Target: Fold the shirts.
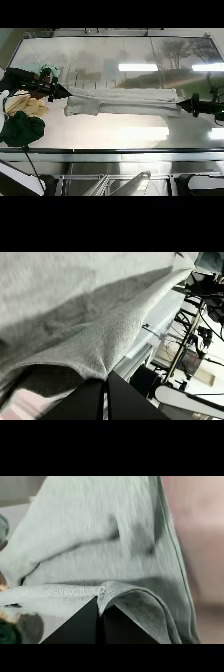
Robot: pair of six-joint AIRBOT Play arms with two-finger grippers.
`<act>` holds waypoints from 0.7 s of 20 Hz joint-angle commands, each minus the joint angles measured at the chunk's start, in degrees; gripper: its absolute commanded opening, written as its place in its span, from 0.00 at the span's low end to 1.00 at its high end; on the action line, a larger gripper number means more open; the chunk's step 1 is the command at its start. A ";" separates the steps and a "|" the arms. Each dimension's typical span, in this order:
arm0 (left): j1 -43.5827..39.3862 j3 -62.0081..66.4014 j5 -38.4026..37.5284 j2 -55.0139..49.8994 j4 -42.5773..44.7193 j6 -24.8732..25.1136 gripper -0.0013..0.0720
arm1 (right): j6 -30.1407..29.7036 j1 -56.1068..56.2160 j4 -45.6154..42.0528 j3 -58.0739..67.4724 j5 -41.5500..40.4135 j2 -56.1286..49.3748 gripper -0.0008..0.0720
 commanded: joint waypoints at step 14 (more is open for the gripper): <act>-4.48 29.05 6.36 -20.28 0.68 -6.60 0.60 | -0.46 7.78 -10.08 10.97 -3.96 -6.43 0.44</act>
